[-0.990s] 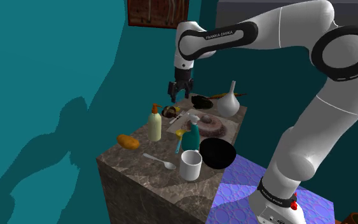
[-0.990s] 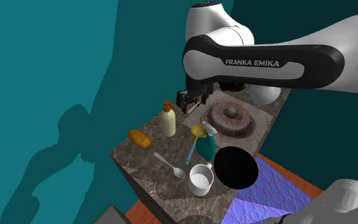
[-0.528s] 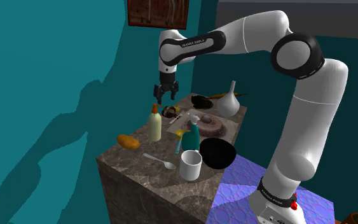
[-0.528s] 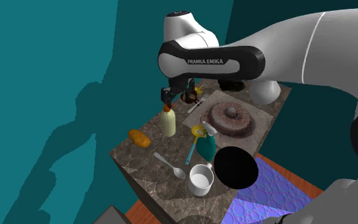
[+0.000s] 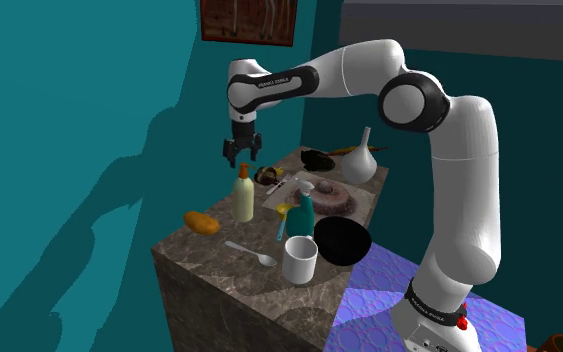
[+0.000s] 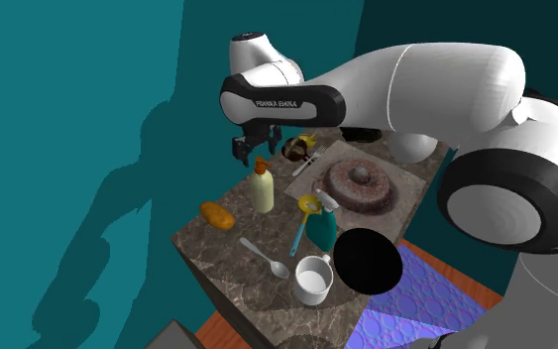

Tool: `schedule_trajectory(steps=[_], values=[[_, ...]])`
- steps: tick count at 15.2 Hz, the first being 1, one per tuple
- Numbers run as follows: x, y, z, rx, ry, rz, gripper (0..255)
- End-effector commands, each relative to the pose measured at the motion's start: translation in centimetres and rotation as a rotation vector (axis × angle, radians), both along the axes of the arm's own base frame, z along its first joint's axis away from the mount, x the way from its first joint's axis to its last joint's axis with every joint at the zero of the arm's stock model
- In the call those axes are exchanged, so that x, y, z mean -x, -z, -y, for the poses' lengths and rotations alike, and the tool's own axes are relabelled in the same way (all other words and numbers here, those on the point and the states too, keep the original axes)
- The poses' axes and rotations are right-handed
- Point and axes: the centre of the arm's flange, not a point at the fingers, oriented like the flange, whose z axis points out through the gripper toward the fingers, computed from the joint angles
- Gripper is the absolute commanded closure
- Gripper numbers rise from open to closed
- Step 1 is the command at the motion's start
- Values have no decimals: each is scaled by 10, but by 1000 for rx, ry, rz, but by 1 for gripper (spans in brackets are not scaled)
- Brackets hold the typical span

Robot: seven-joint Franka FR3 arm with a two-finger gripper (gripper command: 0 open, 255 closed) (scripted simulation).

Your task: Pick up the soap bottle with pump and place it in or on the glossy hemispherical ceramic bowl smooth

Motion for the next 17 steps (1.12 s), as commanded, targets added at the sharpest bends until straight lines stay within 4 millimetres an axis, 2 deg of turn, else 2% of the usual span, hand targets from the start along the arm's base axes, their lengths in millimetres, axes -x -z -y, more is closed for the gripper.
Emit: schedule_trajectory(steps=[1, 5, 13, 14, 17], values=[[-2, 9, -1, 0, 0, 1, 0], [-2, 33, 0, 0, 0, 1, 0], [-2, 33, 0, 0, 0, 1, 0], [-2, 33, 0, 0, 0, 1, 255], [-2, 33, 0, 0, 0, 1, 255]])
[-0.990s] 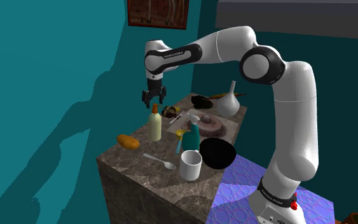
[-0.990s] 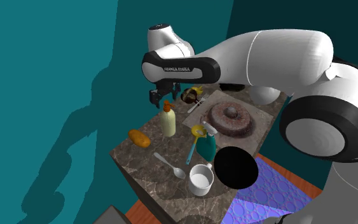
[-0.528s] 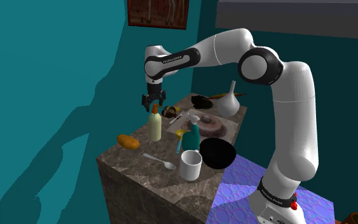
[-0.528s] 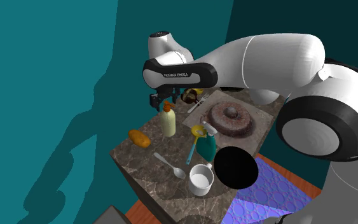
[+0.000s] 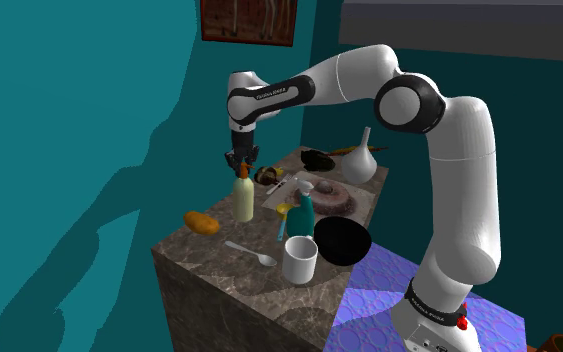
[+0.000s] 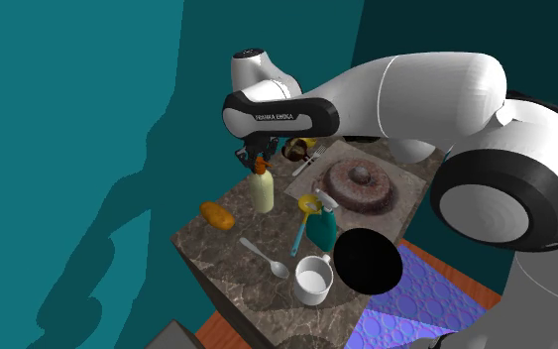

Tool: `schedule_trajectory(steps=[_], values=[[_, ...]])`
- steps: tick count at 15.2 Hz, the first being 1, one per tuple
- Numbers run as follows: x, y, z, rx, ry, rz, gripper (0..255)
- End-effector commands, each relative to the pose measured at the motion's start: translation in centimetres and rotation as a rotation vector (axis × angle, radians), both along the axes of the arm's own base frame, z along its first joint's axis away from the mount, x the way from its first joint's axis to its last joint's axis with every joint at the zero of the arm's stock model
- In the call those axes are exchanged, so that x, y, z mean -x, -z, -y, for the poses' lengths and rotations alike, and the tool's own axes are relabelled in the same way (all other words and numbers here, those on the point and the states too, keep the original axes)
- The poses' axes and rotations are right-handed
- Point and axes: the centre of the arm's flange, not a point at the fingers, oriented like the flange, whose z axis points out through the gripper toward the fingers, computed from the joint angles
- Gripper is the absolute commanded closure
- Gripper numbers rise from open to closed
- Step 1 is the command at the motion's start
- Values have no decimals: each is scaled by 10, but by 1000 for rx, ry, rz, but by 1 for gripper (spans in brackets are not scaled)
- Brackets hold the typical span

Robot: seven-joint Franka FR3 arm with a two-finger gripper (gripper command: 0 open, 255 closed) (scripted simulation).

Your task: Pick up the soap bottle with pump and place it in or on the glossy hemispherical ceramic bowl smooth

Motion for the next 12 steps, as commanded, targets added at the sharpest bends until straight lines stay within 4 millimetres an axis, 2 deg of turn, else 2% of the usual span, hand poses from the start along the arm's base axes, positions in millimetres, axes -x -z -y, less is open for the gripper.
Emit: schedule_trajectory(steps=[1, 6, 12], values=[[0, 0, 0, 0, 0, 0, 255], [0, 0, 0, 0, 0, 0, 255], [0, -31, 0, 0, 0, 0, 255]])
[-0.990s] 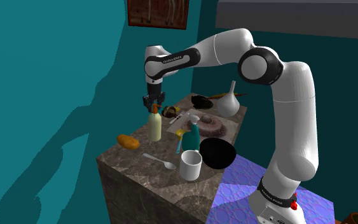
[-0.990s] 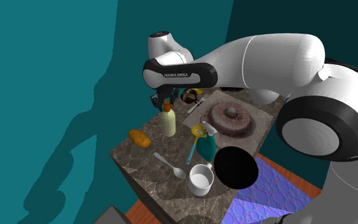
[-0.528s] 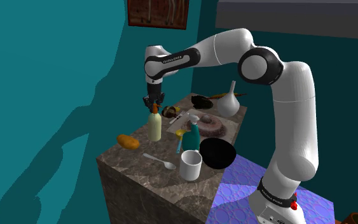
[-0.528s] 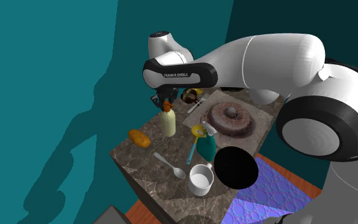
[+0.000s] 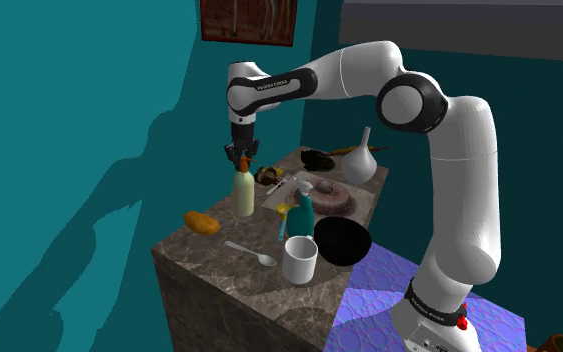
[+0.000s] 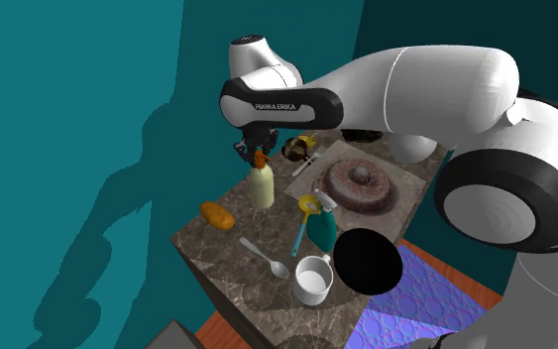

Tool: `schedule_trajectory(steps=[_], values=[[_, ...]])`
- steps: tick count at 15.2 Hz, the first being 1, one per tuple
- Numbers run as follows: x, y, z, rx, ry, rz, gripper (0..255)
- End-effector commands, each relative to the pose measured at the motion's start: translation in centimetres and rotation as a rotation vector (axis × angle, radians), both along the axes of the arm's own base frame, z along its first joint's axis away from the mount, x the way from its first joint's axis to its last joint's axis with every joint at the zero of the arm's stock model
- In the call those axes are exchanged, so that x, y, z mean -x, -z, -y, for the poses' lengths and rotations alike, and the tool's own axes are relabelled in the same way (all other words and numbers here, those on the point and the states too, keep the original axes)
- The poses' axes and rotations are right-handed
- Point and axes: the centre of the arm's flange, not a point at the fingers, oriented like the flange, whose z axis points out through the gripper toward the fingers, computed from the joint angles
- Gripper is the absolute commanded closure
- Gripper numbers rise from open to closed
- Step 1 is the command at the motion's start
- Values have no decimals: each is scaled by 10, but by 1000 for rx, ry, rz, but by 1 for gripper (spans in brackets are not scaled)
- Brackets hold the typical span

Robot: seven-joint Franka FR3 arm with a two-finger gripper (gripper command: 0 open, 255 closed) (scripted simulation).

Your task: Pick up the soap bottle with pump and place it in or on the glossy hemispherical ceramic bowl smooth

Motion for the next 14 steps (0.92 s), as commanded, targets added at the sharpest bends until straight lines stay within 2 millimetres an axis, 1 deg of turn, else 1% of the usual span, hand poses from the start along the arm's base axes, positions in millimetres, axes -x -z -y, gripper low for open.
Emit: schedule_trajectory(steps=[1, 14], values=[[0, -11, 0, 0, 0, 0, 255], [0, -79, 0, 0, 0, 0, 255]])
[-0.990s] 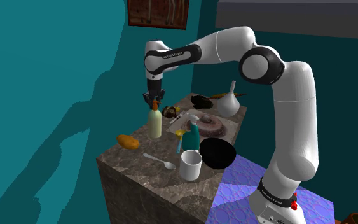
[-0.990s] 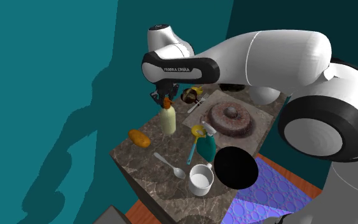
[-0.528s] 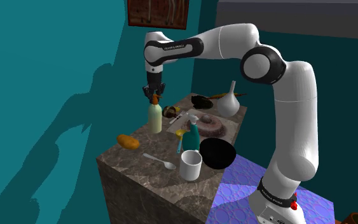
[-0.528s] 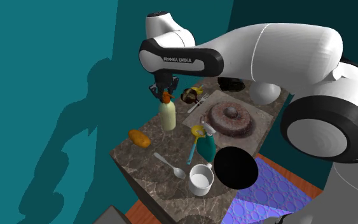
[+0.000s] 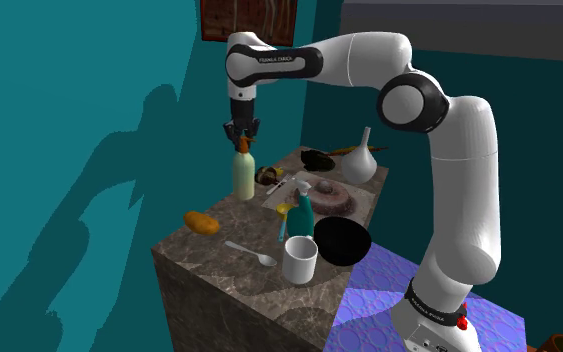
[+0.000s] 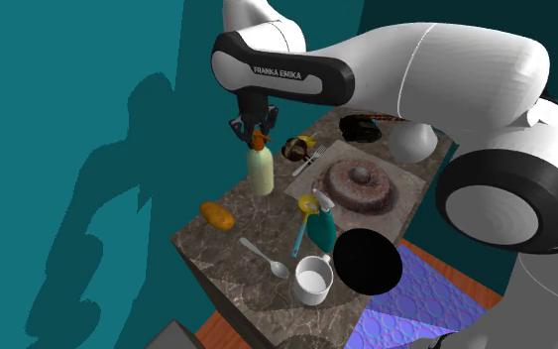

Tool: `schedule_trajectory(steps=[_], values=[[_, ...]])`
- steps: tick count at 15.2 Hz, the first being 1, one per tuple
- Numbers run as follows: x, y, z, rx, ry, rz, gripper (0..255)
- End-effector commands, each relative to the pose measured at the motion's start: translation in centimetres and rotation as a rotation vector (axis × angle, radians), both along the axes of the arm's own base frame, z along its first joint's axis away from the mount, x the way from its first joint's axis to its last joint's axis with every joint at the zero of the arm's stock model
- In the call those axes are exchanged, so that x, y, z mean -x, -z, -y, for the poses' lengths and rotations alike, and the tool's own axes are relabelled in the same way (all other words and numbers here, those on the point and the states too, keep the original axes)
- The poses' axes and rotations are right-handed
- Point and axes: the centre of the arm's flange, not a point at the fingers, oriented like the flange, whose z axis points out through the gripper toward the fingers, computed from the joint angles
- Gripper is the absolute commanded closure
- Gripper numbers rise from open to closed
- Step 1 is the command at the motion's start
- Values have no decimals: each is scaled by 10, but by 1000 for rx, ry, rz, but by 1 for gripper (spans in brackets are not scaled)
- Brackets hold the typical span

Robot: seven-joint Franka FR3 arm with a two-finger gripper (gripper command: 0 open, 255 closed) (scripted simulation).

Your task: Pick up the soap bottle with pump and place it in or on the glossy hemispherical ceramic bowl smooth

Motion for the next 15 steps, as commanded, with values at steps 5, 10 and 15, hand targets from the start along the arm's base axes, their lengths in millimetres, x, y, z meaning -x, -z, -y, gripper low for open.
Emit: schedule_trajectory(steps=[5, 10, 15], values=[[1, -30, 1, 0, 0, 0, 255], [1, -57, 1, 0, 0, 0, 255], [26, -76, 6, 0, 0, 0, 255]])
